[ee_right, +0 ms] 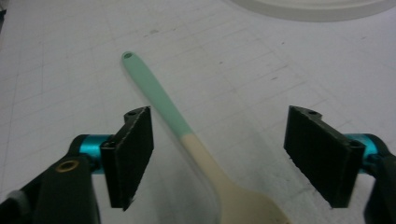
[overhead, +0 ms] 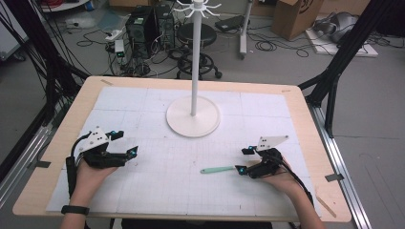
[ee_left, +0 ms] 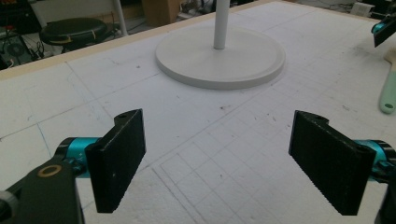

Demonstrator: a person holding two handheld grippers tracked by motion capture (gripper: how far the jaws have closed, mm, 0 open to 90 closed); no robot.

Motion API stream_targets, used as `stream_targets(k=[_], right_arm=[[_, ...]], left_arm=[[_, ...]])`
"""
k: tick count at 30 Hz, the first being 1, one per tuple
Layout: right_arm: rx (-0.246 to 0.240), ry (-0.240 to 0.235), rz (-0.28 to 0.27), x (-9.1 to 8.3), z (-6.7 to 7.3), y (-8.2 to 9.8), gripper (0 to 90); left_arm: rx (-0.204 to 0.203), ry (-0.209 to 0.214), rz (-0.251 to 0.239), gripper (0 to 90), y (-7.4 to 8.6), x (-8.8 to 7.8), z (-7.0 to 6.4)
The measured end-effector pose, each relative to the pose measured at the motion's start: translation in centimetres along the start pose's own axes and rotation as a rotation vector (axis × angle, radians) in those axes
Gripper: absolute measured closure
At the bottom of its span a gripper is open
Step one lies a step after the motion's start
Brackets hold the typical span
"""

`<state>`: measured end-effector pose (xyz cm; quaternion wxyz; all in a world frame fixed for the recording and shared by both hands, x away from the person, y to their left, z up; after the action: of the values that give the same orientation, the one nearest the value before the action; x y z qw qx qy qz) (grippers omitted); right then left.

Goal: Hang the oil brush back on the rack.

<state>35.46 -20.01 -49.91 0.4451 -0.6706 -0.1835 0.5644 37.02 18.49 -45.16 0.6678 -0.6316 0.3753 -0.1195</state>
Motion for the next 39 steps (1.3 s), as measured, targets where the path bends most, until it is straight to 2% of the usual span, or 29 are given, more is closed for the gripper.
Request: stream_targets(k=[3,8,12,15,19,21,24,29,33,39], right_arm=[[-0.001,-0.014,0.023,0.3,0.3,0.3,33.0],[-0.039,-0.048,0.075,1.0,0.9,0.9,45.4],[-0.072,-0.037,0.091,1.1,1.0,1.0,52.8],[-0.107,-0.008,0.102,1.2,0.9,1.1,57.3],[-0.146,-0.016,0.111,1.1,1.5,1.1,70.4],[-0.138,-0.020,0.113,1.1,1.7,1.1,75.3],[-0.127,-0.022,0.111,1.1,1.6,1.1,76.6],[-0.139,-0.015,0.118,1.0,1.5,1.0,81.8],[-0.090,-0.008,0.125,0.6,1.1,1.2,82.5],[-0.074,-0.005,0.146,0.7,1.1,1.2,80.3]], left_arm=[[-0.001,0.003,0.002,19.5,0.1,0.1,-0.1],[0.003,0.004,0.011,19.7,0.2,0.2,-0.2],[0.002,0.002,0.012,19.8,0.3,0.3,-0.2],[0.002,0.005,0.013,19.8,0.3,0.4,-0.3],[0.008,0.006,0.021,19.9,0.4,0.5,-0.4],[0.006,0.007,0.020,19.9,0.4,0.5,-0.5],[0.006,0.007,0.015,20.0,0.3,0.5,-0.5],[0.008,0.010,0.019,20.2,0.4,0.6,-0.6],[0.008,0.008,0.017,20.2,0.3,0.6,-0.6],[0.007,0.011,0.022,20.3,0.4,0.7,-0.7]])
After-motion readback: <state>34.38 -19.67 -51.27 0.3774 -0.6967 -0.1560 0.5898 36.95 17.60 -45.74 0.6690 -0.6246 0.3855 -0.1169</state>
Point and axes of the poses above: each handheld gripper's, and its own axes: x roughly forward along the jaws, y roughly out of its underside, z roughly to its left, the point moved 10 cm from there along x, roughly forward along the jaws, and after that the axes turned 5 degrees about -x, right-handed, at the moved point
